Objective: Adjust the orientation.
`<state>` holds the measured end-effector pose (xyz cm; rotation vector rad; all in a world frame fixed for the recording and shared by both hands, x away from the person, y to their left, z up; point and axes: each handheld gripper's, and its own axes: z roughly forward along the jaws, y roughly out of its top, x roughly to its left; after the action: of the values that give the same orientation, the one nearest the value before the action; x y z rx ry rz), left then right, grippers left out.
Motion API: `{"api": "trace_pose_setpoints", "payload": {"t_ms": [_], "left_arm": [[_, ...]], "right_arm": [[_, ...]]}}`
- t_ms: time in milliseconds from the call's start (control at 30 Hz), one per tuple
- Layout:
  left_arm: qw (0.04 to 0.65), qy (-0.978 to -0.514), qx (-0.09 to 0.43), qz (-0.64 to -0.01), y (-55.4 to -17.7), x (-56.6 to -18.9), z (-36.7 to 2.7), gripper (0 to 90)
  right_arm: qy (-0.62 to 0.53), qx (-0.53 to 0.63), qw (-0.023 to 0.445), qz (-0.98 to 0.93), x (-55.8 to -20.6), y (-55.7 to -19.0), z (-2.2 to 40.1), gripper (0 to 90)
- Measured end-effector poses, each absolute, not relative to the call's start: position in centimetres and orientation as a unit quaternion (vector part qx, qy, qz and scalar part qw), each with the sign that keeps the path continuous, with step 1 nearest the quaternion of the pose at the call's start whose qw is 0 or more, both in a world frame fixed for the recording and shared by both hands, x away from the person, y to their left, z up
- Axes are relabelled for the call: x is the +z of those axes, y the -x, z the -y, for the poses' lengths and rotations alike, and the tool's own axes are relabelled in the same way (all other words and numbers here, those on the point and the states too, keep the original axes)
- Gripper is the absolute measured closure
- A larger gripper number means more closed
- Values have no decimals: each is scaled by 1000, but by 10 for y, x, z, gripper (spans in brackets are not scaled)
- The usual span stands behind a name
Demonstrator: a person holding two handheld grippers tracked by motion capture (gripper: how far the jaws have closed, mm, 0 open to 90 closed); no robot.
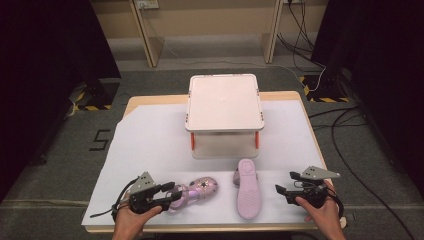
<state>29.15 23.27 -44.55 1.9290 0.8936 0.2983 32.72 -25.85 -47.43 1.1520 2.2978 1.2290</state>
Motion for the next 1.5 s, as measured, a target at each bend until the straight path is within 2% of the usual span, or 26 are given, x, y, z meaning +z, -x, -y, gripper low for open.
{"api": "trace_pose_setpoints", "payload": {"t_ms": [200, 400, 700, 833, 867, 967, 1067, 1133, 1167, 1200, 1500], "left_arm": [[427, -841, 140, -300, -310, -449, -229, 533], [420, -859, 130, -262, -319, -446, -232, 567], [418, -865, 120, -251, -323, -456, -229, 583], [427, -860, 120, -252, -325, -457, -222, 636], [433, -857, 124, -251, -322, -457, -221, 692], [438, -855, 126, -249, -320, -456, -220, 773], [453, -845, 119, -257, -314, -455, -215, 817], [471, -829, 126, -274, -312, -451, -211, 829], [471, -829, 126, -274, -312, -451, -211, 830], [473, -823, 148, -277, -311, -448, -208, 831], [489, -787, 185, -326, -317, -445, -204, 834]], "right_arm": [[-402, 425, 146, -798, -475, -327, 259, 225], [-402, 424, 144, -799, -475, -327, 259, 225], [-400, 425, 145, -799, -475, -328, 259, 226], [-401, 426, 143, -798, -476, -328, 259, 225], [-402, 426, 141, -798, -476, -328, 259, 225], [-402, 425, 140, -799, -477, -329, 260, 225], [-401, 426, 140, -799, -477, -329, 260, 225], [-402, 425, 141, -799, -477, -330, 261, 225], [-402, 425, 141, -799, -477, -330, 261, 225], [-402, 425, 141, -799, -478, -330, 261, 225], [-404, 423, 141, -798, -478, -330, 261, 224]]}}
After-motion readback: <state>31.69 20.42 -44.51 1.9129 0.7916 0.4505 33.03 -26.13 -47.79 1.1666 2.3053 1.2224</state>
